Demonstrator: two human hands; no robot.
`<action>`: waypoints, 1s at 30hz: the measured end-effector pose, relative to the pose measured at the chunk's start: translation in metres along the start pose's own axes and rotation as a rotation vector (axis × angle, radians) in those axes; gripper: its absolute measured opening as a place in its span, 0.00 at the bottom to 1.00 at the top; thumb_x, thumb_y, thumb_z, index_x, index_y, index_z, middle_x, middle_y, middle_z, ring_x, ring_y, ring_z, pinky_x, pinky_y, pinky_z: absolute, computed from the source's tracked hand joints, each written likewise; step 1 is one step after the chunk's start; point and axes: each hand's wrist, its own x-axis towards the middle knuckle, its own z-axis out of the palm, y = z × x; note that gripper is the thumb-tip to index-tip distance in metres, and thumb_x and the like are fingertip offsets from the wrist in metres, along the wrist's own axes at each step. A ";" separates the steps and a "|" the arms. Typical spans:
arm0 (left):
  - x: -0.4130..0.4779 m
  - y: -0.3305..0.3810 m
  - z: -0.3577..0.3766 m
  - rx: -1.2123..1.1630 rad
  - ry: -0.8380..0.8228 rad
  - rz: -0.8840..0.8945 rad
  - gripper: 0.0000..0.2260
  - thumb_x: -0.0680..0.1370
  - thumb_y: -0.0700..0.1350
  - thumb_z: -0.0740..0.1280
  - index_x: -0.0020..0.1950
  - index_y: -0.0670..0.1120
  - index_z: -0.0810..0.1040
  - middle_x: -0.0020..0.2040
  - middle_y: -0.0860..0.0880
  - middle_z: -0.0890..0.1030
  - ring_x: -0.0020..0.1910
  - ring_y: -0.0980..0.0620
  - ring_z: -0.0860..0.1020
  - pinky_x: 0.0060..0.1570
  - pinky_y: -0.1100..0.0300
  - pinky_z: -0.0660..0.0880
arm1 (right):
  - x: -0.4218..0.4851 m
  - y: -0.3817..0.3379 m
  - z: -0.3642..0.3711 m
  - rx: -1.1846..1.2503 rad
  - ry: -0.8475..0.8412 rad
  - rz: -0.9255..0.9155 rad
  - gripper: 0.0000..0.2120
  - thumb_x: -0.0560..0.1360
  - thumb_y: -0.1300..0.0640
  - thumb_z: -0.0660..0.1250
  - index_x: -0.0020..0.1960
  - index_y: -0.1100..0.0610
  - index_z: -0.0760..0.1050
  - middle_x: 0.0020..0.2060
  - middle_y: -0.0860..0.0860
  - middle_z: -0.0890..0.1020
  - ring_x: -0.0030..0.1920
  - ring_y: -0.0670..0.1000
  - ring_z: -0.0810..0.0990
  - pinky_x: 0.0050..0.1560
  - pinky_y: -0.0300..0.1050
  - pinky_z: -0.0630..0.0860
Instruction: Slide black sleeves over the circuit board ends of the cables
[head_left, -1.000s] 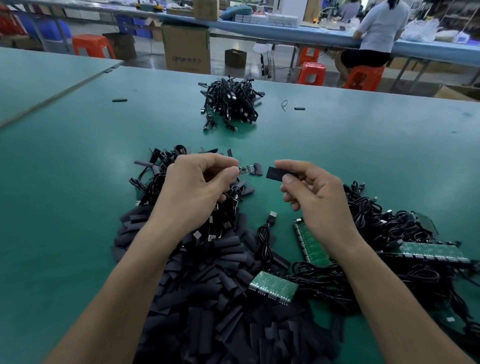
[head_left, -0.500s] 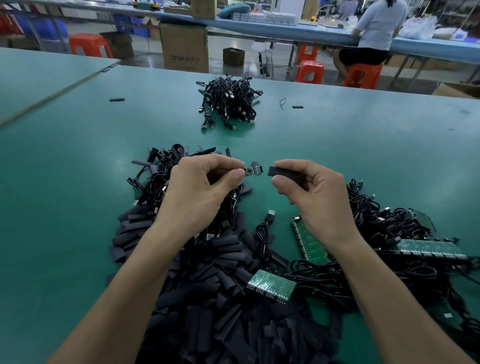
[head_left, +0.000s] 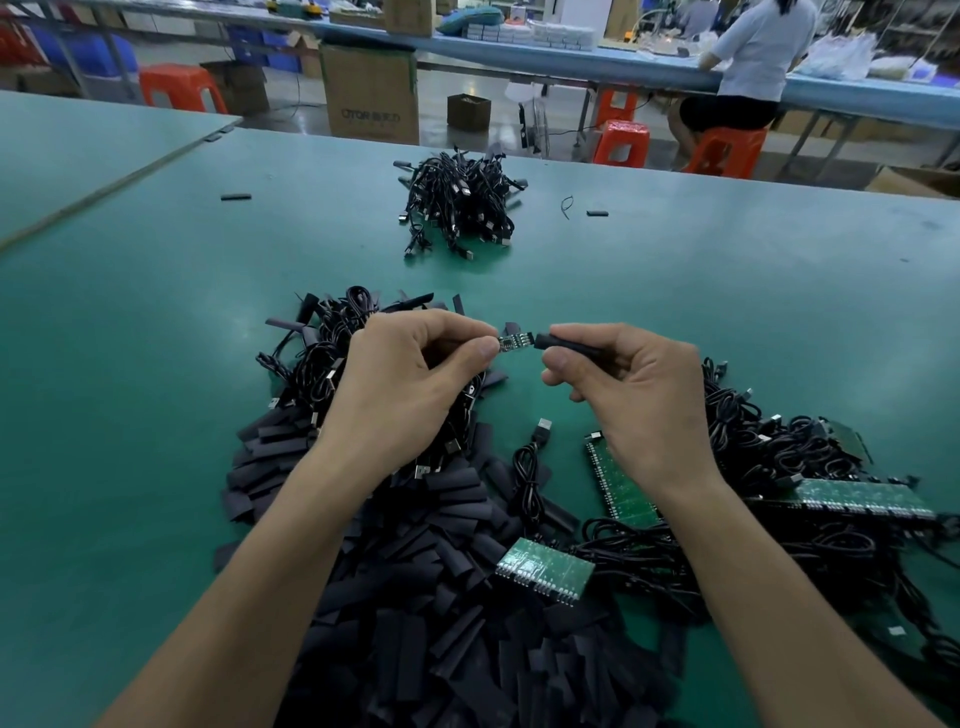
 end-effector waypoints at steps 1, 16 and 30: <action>0.000 0.000 0.000 0.002 0.000 -0.001 0.04 0.76 0.45 0.74 0.47 0.56 0.85 0.39 0.55 0.86 0.42 0.55 0.85 0.48 0.57 0.82 | 0.000 0.000 0.001 -0.002 -0.003 -0.003 0.09 0.71 0.59 0.77 0.48 0.47 0.83 0.36 0.46 0.86 0.38 0.48 0.86 0.38 0.33 0.77; -0.001 0.000 0.001 -0.017 -0.002 -0.008 0.04 0.77 0.46 0.73 0.46 0.56 0.84 0.38 0.54 0.86 0.40 0.54 0.83 0.46 0.57 0.81 | -0.001 -0.002 0.003 0.031 -0.009 0.027 0.11 0.70 0.61 0.77 0.49 0.48 0.83 0.37 0.46 0.87 0.37 0.46 0.86 0.39 0.33 0.77; 0.003 -0.006 -0.004 -0.031 -0.066 -0.001 0.05 0.76 0.43 0.74 0.47 0.53 0.85 0.40 0.50 0.86 0.40 0.51 0.82 0.44 0.60 0.79 | 0.007 -0.002 -0.006 0.071 -0.226 0.120 0.12 0.66 0.56 0.76 0.49 0.52 0.83 0.38 0.50 0.87 0.36 0.48 0.85 0.37 0.36 0.77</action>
